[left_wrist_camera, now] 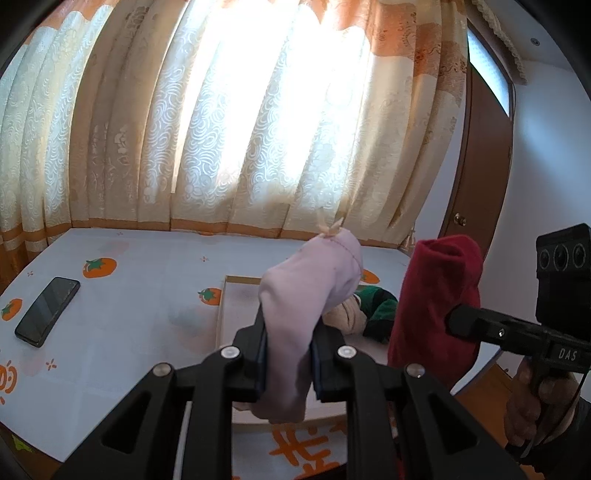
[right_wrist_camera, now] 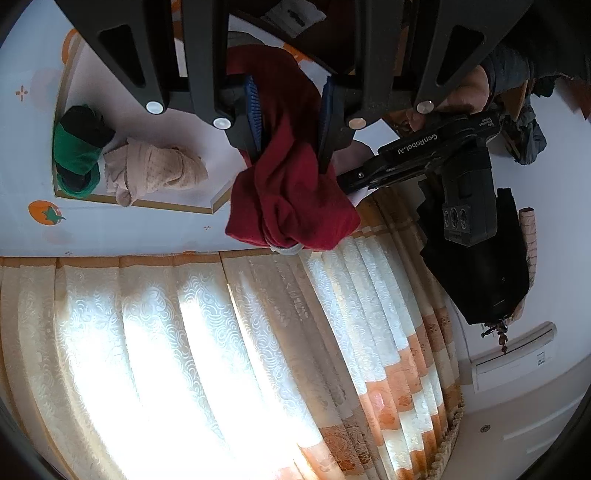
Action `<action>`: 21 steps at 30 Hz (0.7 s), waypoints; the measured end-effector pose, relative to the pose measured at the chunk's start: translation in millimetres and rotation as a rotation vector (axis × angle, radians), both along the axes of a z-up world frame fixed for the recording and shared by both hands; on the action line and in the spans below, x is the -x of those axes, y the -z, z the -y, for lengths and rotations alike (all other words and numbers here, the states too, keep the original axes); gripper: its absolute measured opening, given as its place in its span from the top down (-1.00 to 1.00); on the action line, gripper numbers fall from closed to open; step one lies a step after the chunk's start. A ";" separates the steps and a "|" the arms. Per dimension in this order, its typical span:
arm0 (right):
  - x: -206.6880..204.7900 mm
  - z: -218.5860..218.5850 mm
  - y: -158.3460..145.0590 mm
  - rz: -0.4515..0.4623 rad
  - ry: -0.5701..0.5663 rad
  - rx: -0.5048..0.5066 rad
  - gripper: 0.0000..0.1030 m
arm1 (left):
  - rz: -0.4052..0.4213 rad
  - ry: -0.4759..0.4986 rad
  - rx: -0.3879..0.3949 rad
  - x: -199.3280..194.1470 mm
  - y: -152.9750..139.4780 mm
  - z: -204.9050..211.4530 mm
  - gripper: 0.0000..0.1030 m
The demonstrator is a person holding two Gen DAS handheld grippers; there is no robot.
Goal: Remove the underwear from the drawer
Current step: 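Carry the pink and red garments over the tray and lower them inside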
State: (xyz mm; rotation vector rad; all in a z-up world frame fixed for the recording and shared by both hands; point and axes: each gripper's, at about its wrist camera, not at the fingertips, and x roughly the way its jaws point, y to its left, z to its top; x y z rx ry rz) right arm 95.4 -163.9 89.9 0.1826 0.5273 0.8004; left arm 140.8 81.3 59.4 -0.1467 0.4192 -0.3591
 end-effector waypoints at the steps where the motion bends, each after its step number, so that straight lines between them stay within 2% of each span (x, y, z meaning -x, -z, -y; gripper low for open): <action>1: -3.5 -0.7 -0.3 -0.004 0.004 -0.001 0.45 | -0.007 -0.001 0.004 -4.4 -0.2 0.2 0.68; 13: -55.6 -0.8 -1.5 -0.050 0.066 -0.018 0.45 | -0.089 -0.031 0.027 -53.3 6.7 6.3 0.68; 21: -96.3 0.2 9.6 -0.126 0.104 -0.059 0.45 | -0.161 -0.053 0.056 -85.1 15.5 10.6 0.68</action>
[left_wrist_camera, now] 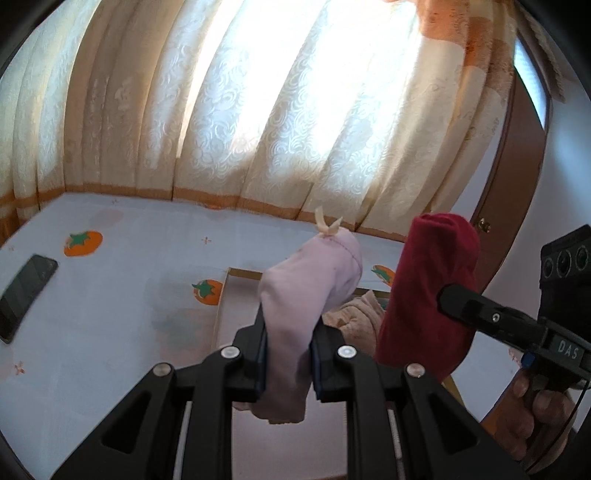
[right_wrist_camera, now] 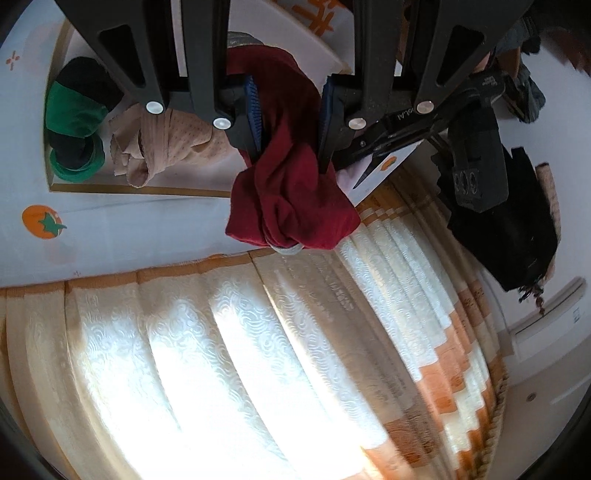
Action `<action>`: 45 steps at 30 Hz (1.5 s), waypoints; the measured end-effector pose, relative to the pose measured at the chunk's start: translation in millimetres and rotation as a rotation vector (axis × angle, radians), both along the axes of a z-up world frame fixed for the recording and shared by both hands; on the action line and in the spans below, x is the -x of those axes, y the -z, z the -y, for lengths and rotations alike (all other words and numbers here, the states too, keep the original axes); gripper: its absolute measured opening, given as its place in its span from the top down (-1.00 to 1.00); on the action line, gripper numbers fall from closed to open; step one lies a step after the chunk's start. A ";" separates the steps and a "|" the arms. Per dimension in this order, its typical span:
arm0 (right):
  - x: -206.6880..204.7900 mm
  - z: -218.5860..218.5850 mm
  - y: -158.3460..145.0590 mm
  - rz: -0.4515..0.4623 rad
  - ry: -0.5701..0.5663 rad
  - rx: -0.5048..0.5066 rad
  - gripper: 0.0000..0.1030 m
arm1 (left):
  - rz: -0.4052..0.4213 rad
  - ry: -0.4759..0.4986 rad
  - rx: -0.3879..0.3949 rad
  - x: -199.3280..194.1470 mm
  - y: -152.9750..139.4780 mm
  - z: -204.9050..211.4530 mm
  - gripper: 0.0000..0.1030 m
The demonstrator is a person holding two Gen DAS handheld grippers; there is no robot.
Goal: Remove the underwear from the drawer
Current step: 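Carry the pink and red garments over the tray and lower them inside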
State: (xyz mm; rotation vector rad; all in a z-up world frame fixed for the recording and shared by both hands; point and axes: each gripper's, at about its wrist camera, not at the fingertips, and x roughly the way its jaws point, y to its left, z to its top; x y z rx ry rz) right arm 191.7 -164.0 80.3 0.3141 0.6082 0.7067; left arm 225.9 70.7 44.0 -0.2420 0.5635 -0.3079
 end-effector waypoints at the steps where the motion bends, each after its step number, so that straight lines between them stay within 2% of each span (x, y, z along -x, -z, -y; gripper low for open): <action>1: -4.7 -0.8 1.1 -0.009 0.004 -0.003 0.45 | -0.014 -0.007 0.007 -5.3 2.1 -0.3 0.68; 7: -41.1 -3.5 9.5 -0.074 0.033 -0.016 0.45 | -0.049 -0.041 -0.002 -26.4 8.6 3.2 0.68; 14: -77.7 -8.0 29.0 -0.173 0.058 -0.041 0.45 | -0.102 -0.062 0.025 -49.8 16.9 6.4 0.68; 19: -96.0 -15.8 37.5 -0.215 0.080 -0.007 0.44 | -0.127 -0.078 0.028 -65.0 20.6 10.5 0.68; 24: -115.5 -23.3 49.2 -0.249 0.114 0.045 0.44 | -0.188 -0.103 0.058 -80.1 31.9 4.6 0.68; 31: -139.5 -30.3 68.9 -0.319 0.147 0.079 0.44 | -0.237 -0.104 0.045 -92.6 48.6 6.3 0.68; 36: -145.0 -40.6 74.4 -0.307 0.148 0.157 0.44 | -0.260 -0.096 0.021 -99.6 50.5 10.0 0.63; 40: -149.7 -41.8 82.5 -0.333 0.139 0.161 0.44 | -0.289 -0.084 0.014 -104.8 52.8 12.6 0.53; 42: -149.5 -39.9 82.3 -0.337 0.145 0.158 0.40 | -0.288 -0.080 0.012 -103.9 53.0 12.8 0.39; 44: -148.8 -39.8 81.9 -0.344 0.138 0.153 0.24 | -0.279 -0.085 0.020 -100.9 51.4 11.6 0.10; 45: -148.1 -38.2 81.7 -0.346 0.141 0.150 0.17 | -0.274 -0.085 0.024 -99.8 50.9 10.9 0.04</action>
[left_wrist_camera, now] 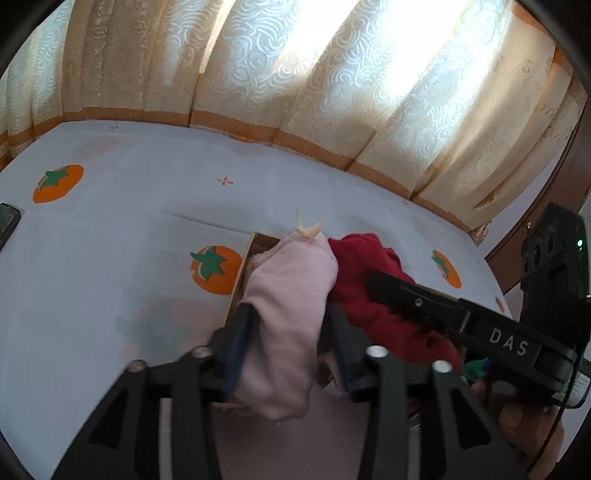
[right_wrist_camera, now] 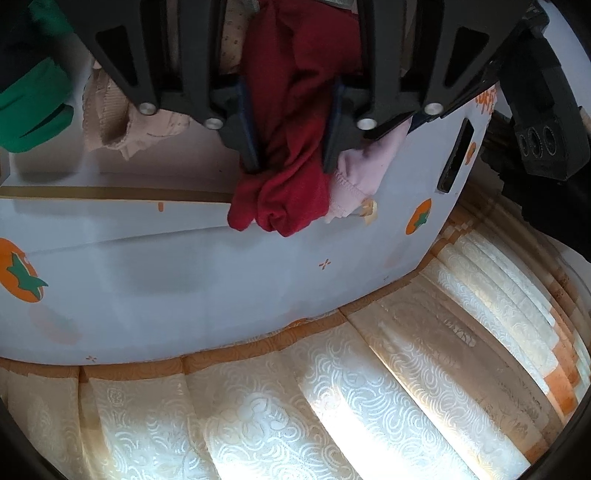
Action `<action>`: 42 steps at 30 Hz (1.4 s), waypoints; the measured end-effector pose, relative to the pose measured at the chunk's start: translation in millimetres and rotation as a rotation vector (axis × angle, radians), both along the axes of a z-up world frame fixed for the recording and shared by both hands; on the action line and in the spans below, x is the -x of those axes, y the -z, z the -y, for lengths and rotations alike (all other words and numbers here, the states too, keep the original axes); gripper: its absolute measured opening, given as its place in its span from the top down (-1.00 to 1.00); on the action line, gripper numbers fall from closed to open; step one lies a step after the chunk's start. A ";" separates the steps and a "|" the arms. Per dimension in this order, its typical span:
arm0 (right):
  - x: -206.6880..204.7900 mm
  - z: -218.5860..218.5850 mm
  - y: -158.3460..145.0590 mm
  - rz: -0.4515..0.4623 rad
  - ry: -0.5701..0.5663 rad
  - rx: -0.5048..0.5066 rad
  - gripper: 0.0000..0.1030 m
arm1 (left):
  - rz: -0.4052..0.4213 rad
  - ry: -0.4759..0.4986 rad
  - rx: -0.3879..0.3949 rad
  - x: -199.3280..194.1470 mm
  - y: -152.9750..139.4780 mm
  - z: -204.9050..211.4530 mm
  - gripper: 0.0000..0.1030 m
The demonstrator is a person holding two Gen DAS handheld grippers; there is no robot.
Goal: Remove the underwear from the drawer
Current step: 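Carry the pink and red garments over the tray and lower them inside, then open both tools to release the garments into the tray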
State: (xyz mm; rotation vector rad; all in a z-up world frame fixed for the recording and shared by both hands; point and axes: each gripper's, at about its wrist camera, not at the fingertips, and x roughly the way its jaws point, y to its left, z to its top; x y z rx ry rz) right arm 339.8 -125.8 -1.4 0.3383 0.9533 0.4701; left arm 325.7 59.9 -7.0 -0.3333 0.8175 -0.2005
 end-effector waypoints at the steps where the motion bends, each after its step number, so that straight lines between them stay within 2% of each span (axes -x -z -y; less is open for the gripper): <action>1: 0.5 0.8 -0.3 0.001 0.006 0.001 0.00 | 0.008 -0.002 0.004 1.9 -1.1 -0.4 -0.04; 2: 1.0 2.0 -0.7 0.000 0.013 0.000 -0.13 | 0.012 -0.004 0.003 2.6 -1.8 -0.6 -0.08; 10: 20.1 14.8 -16.1 0.052 0.037 -0.048 -0.24 | 0.037 -0.007 0.010 19.2 -5.7 -3.3 -0.08; 15: 39.4 24.2 -27.7 0.092 0.039 -0.050 -0.26 | 0.062 -0.002 0.005 35.2 -10.6 -6.2 -0.08; 23: 75.4 41.5 -34.6 0.101 0.031 -0.078 -0.28 | 0.092 0.025 0.006 59.7 -17.7 -4.5 -0.08; 42: 173.0 56.5 -47.3 0.132 -0.089 -0.056 -0.31 | 0.203 0.127 -0.015 147.8 -37.2 11.3 -0.08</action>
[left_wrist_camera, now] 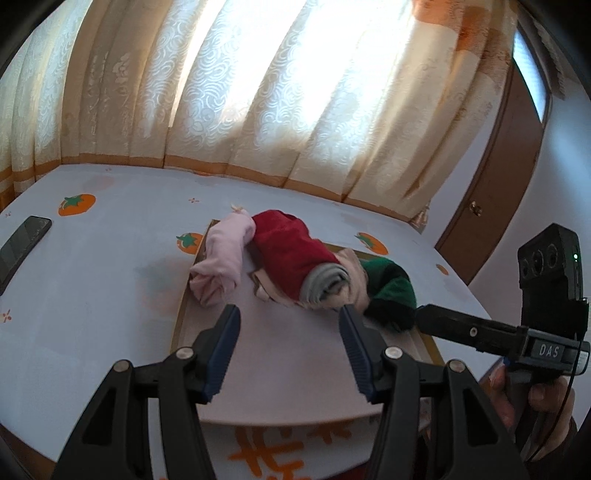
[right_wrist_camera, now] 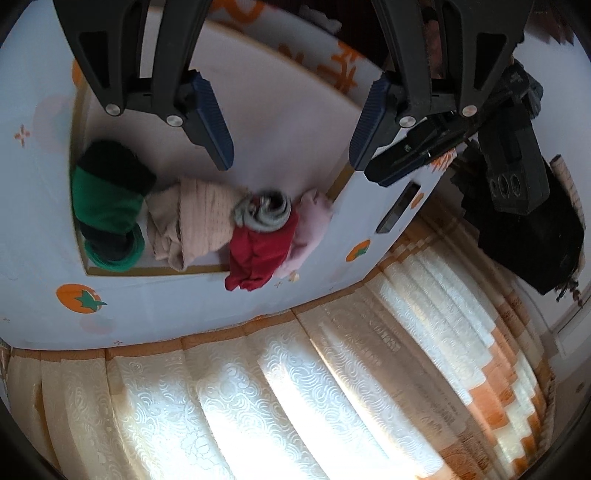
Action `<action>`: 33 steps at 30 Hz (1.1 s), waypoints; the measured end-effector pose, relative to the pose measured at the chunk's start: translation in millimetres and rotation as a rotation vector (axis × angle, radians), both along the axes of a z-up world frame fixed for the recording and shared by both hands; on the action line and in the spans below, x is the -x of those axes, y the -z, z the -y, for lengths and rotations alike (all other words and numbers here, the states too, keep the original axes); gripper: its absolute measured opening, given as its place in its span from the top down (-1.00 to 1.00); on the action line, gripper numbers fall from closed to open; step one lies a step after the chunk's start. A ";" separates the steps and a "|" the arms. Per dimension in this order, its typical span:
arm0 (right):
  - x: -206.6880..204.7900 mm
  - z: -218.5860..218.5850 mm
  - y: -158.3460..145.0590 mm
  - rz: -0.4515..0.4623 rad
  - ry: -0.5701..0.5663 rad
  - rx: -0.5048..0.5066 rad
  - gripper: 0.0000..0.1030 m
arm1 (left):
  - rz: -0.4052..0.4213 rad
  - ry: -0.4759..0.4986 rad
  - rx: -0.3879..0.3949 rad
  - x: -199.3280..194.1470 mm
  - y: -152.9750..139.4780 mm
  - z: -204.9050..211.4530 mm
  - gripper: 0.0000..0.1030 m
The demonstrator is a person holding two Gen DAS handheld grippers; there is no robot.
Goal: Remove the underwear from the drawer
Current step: 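Open both tools to release the garments into the tray, then withdraw both open tools from the tray back toward the drawer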
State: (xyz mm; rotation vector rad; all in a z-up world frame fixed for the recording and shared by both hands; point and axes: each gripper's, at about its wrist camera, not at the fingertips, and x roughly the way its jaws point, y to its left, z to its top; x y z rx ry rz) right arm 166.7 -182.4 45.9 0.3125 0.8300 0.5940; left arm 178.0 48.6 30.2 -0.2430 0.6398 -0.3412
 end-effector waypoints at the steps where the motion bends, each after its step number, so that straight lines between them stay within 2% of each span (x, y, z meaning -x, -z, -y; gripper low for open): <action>1: 4.6 1.7 0.3 0.002 -0.003 0.004 -0.31 | 0.007 0.005 -0.004 6.3 -0.8 0.1 -0.08; 17: 88.0 35.3 18.3 -0.020 -0.019 0.051 -0.39 | 0.024 0.081 -0.067 80.7 13.1 9.6 -0.08; 24: 117.4 38.2 24.7 -0.026 -0.046 0.063 -0.39 | -0.013 0.112 -0.109 101.1 33.9 14.4 -0.08; 33: 141.0 31.6 42.6 -0.034 -0.070 0.107 -0.39 | -0.063 0.096 -0.124 119.0 60.3 6.4 -0.08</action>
